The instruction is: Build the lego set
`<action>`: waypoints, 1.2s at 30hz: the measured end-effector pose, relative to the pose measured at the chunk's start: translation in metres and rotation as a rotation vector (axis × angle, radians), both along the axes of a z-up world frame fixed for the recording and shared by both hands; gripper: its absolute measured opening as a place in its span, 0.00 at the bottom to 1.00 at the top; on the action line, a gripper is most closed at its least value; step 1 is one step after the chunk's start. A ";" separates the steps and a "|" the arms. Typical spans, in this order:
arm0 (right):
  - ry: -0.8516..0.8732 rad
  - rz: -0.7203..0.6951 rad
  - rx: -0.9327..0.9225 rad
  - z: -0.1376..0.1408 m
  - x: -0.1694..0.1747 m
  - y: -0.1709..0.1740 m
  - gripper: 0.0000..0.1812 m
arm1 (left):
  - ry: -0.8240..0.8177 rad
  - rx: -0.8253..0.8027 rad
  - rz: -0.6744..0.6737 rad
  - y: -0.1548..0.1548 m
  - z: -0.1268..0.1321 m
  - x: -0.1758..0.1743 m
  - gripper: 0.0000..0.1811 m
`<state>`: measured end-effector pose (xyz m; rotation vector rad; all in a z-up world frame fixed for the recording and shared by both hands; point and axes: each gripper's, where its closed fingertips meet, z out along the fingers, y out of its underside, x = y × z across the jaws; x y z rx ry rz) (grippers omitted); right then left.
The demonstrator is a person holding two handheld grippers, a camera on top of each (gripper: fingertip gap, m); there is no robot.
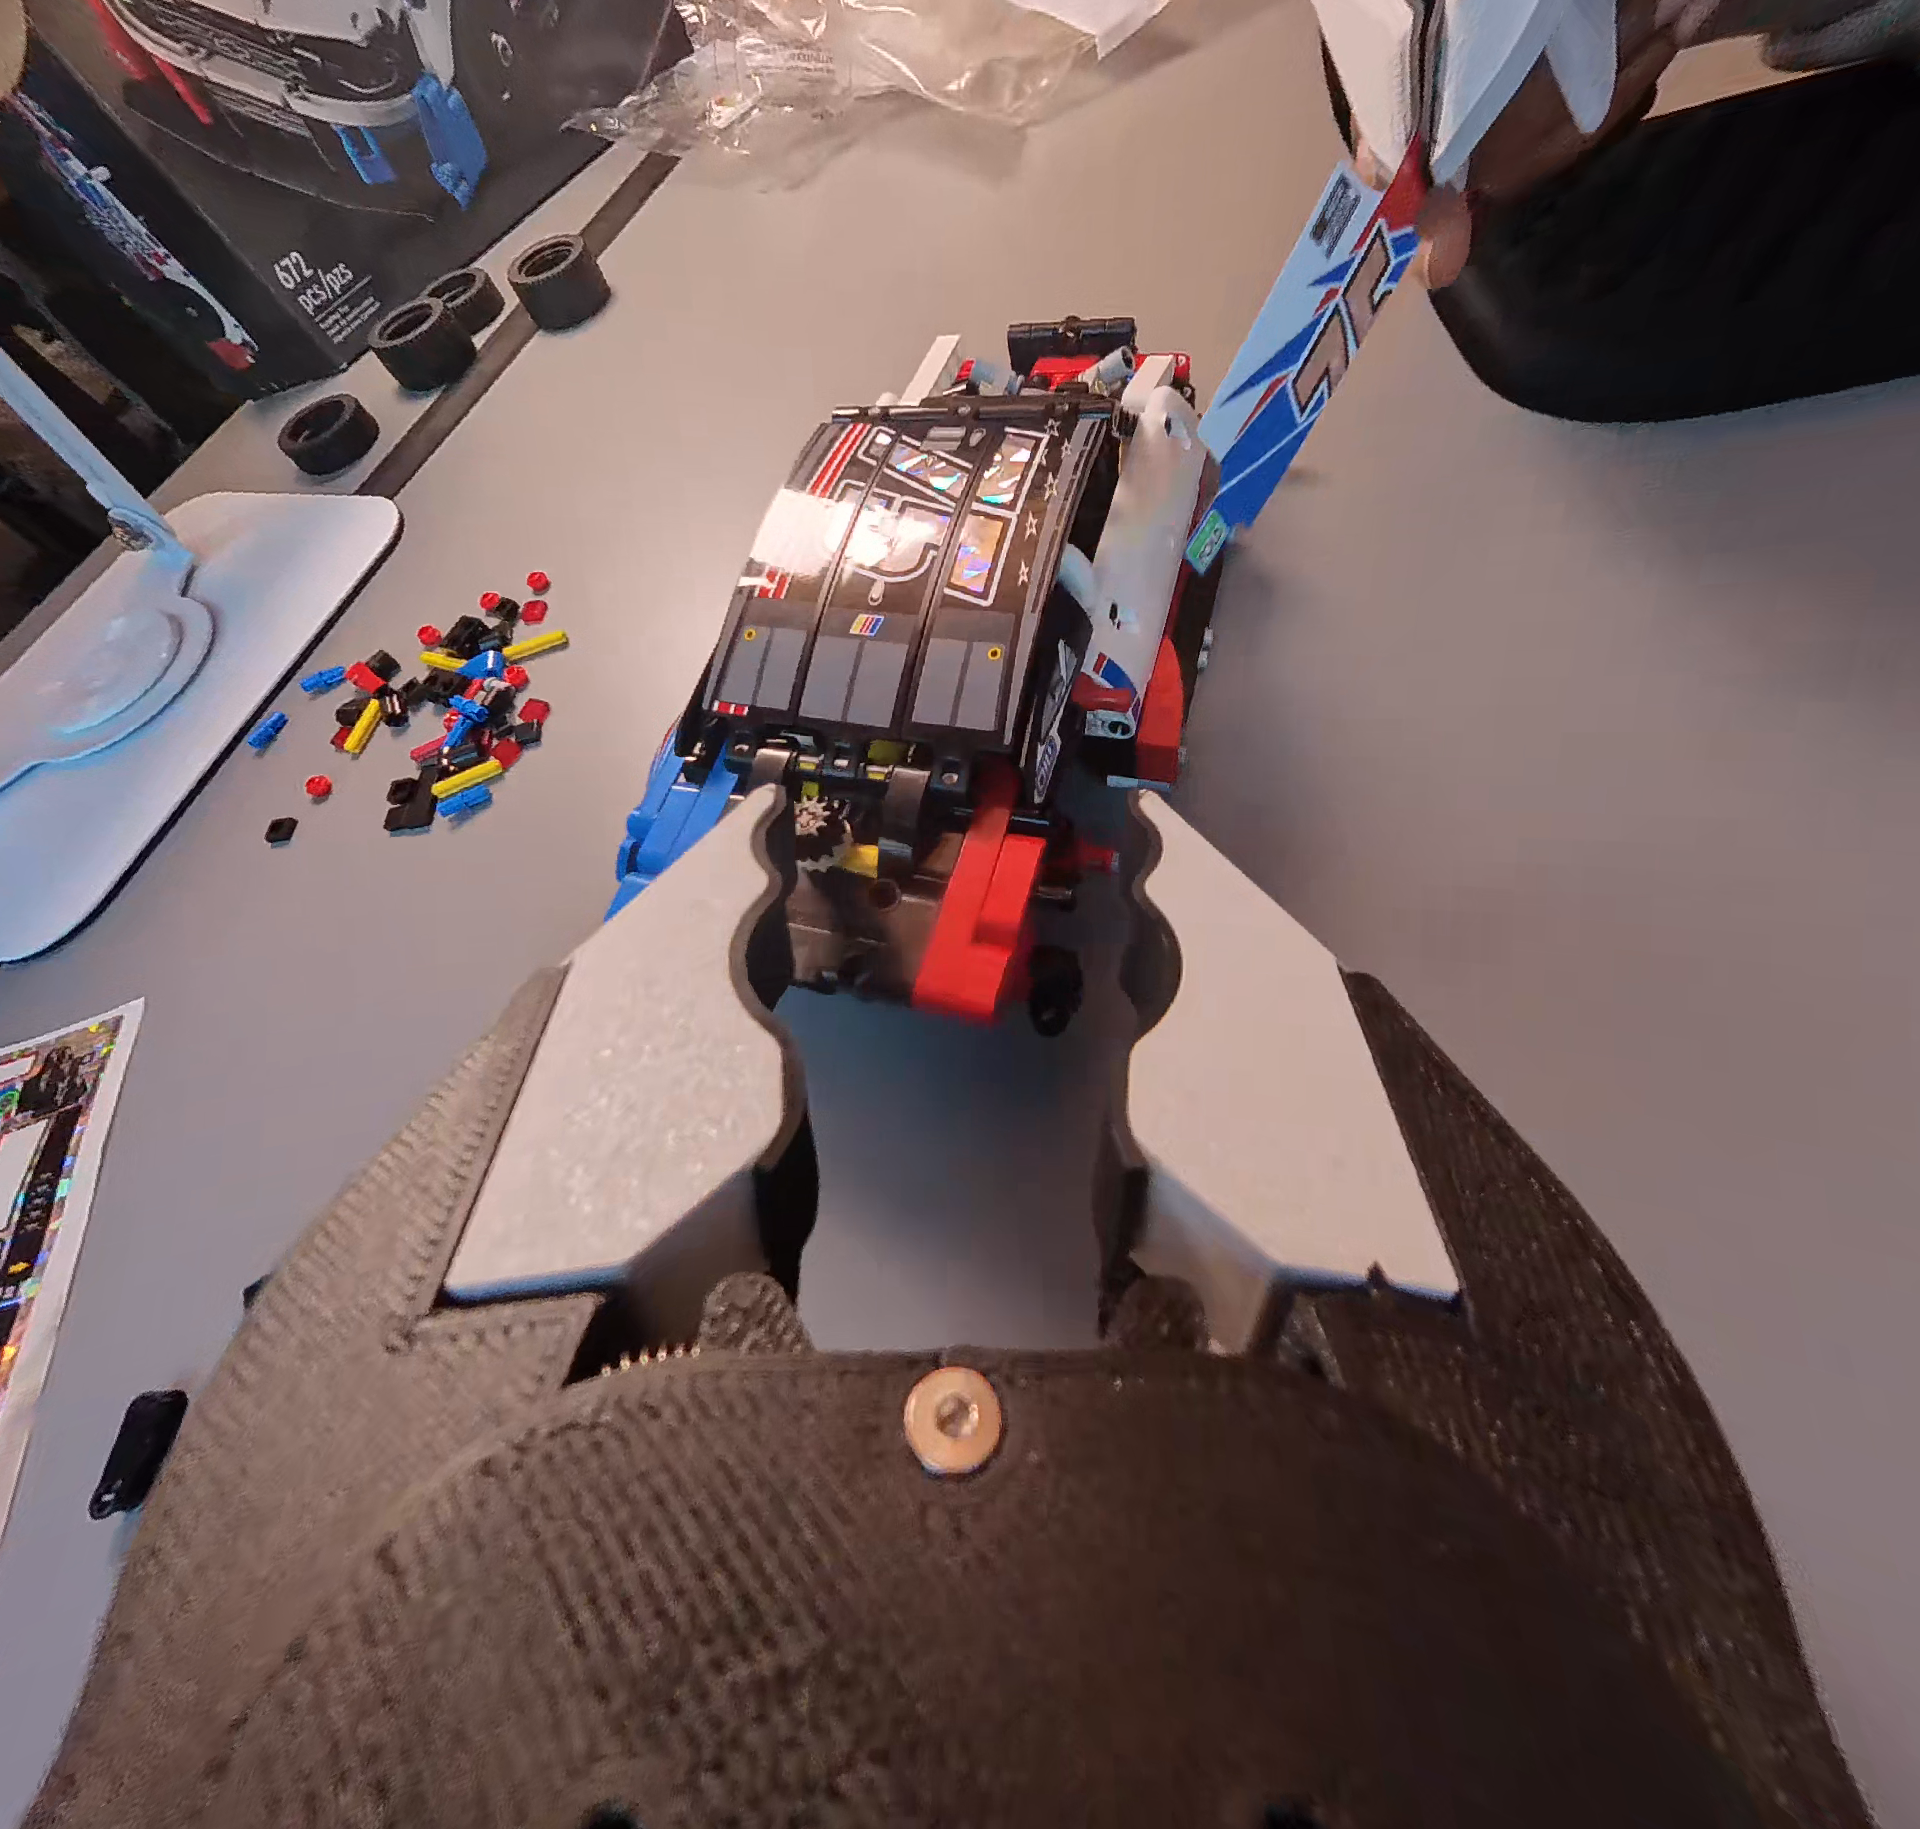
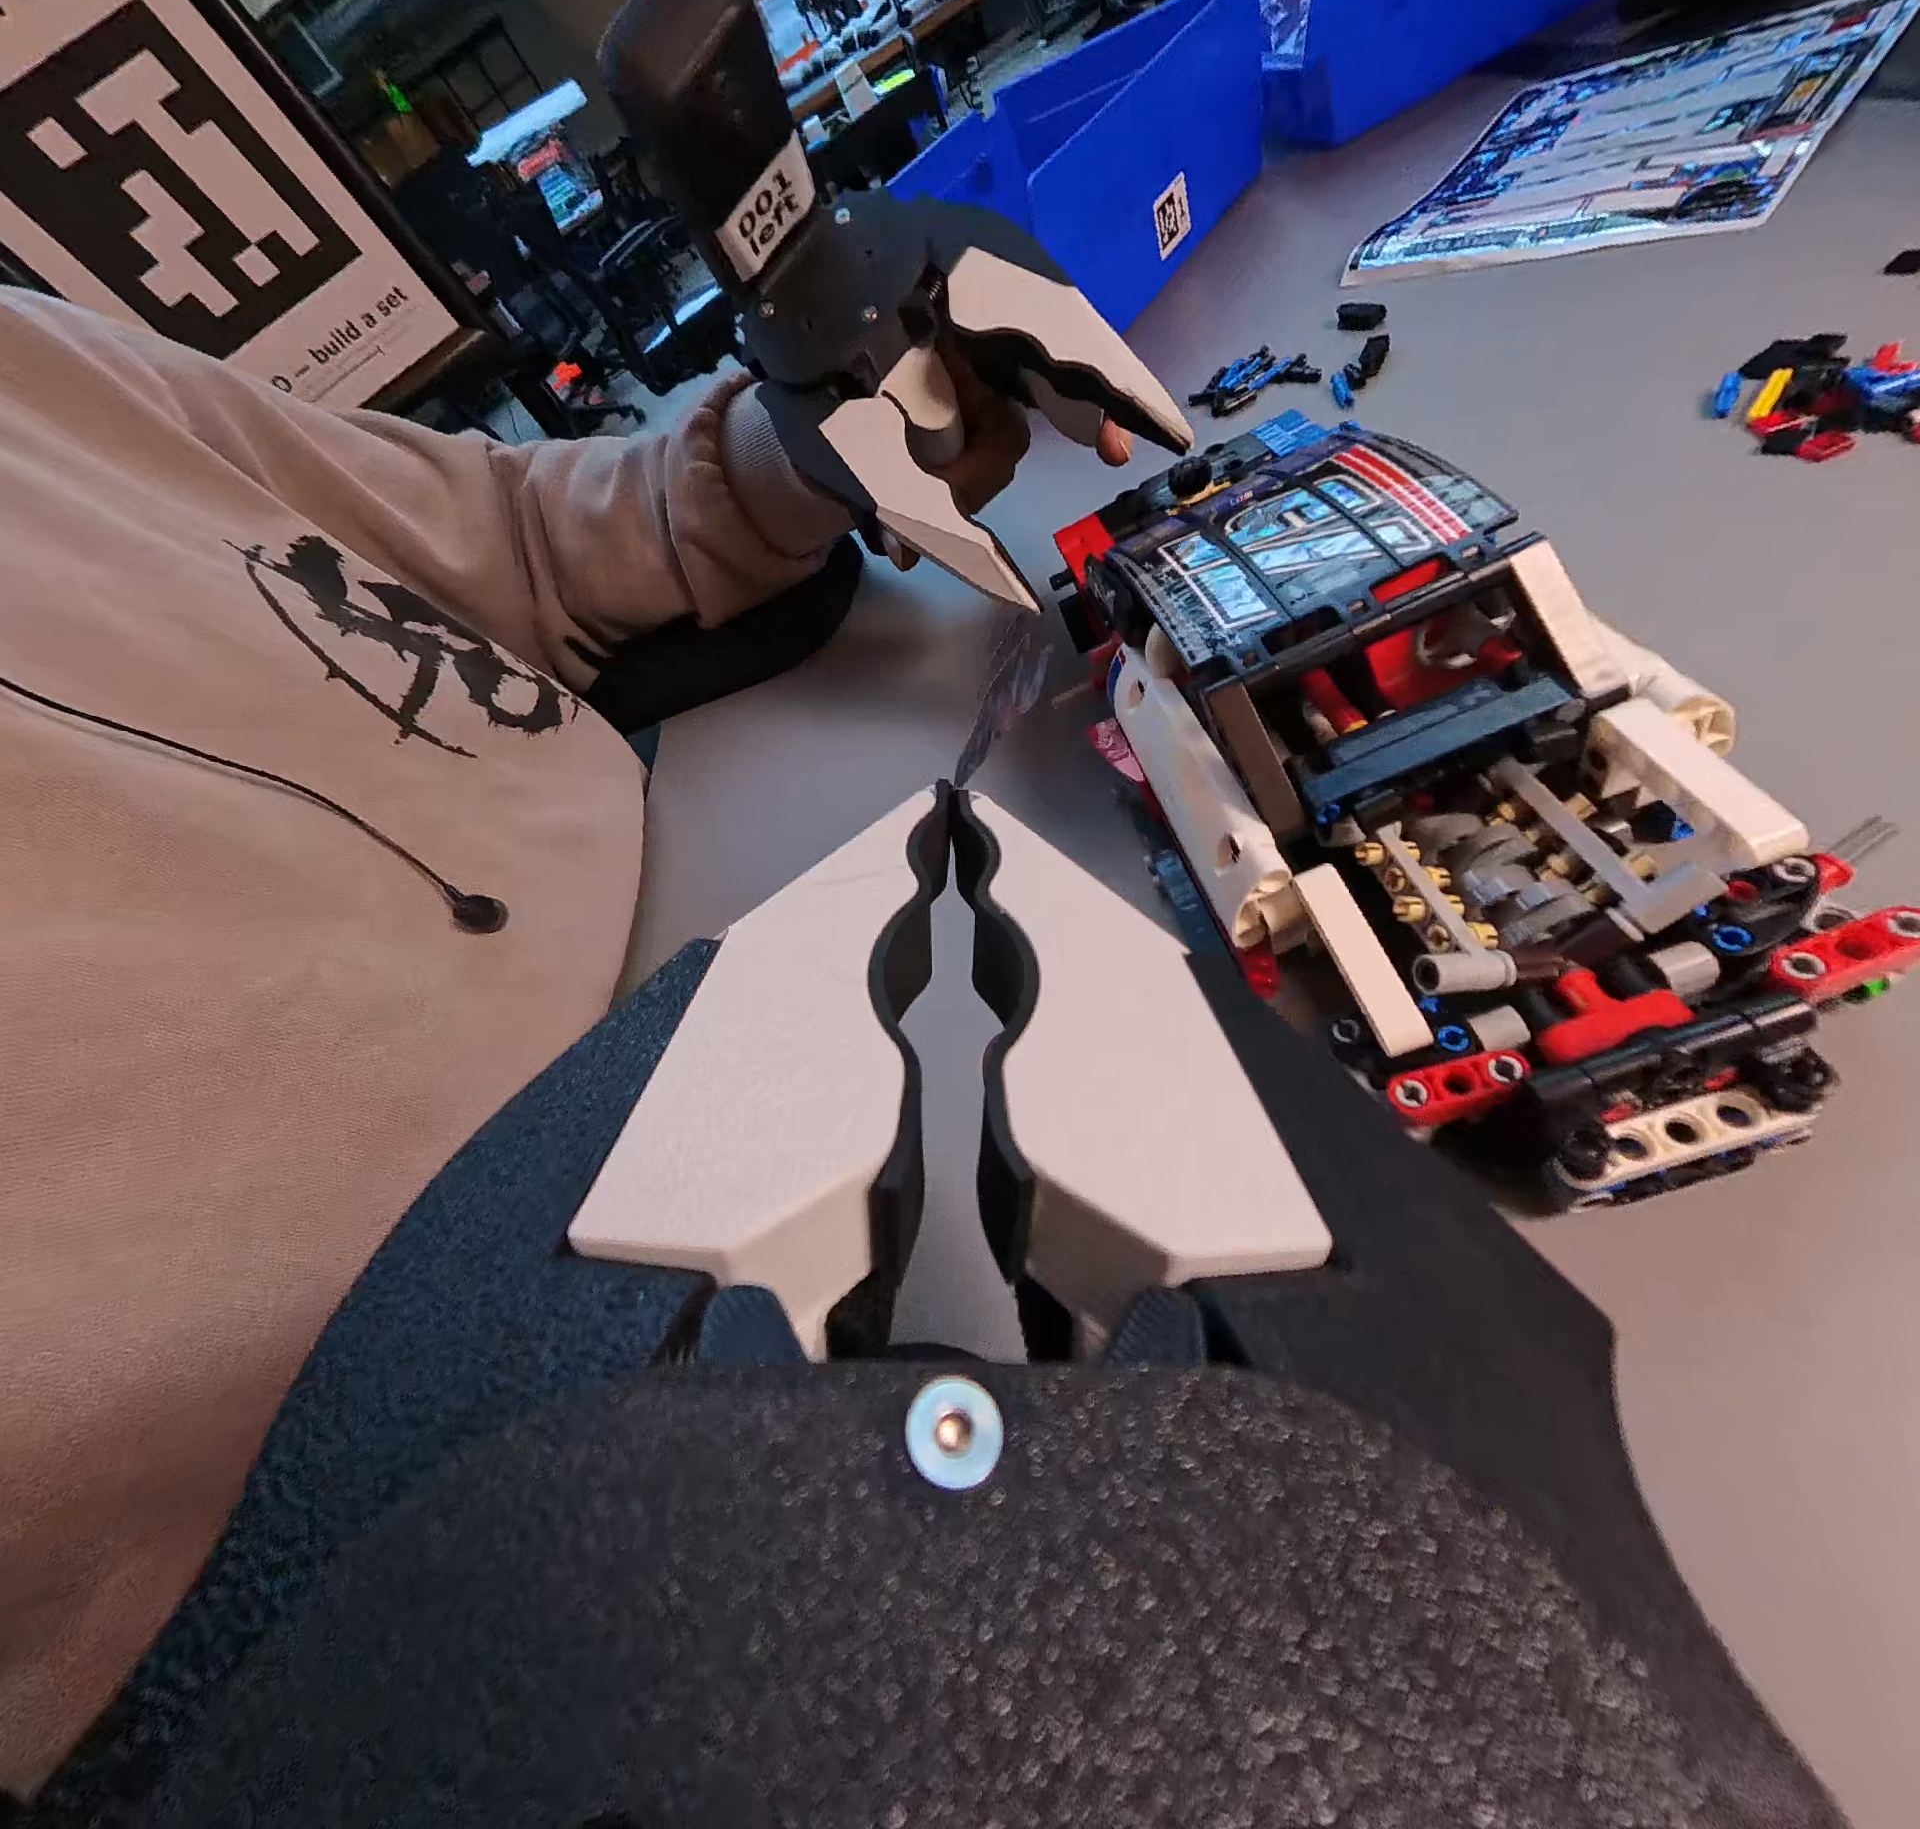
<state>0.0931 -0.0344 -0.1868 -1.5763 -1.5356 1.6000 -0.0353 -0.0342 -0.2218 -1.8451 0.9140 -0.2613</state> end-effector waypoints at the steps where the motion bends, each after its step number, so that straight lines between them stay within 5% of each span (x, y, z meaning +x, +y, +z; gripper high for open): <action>1: -0.006 0.000 0.000 -0.004 0.000 0.000 0.00 | 0.004 0.011 -0.003 0.000 0.000 0.001 0.33; 15: -0.022 -0.012 -0.002 -0.016 -0.006 0.005 0.00 | 0.226 0.110 -0.013 0.000 -0.009 -0.003 0.30; 21: 0.030 -0.003 -0.002 -0.005 -0.001 0.002 0.00 | 0.309 0.141 -0.036 -0.007 -0.007 -0.030 0.37; 36: 0.082 -0.022 -0.026 0.003 0.003 0.007 0.00 | 0.761 0.432 -0.195 -0.002 -0.031 -0.020 0.33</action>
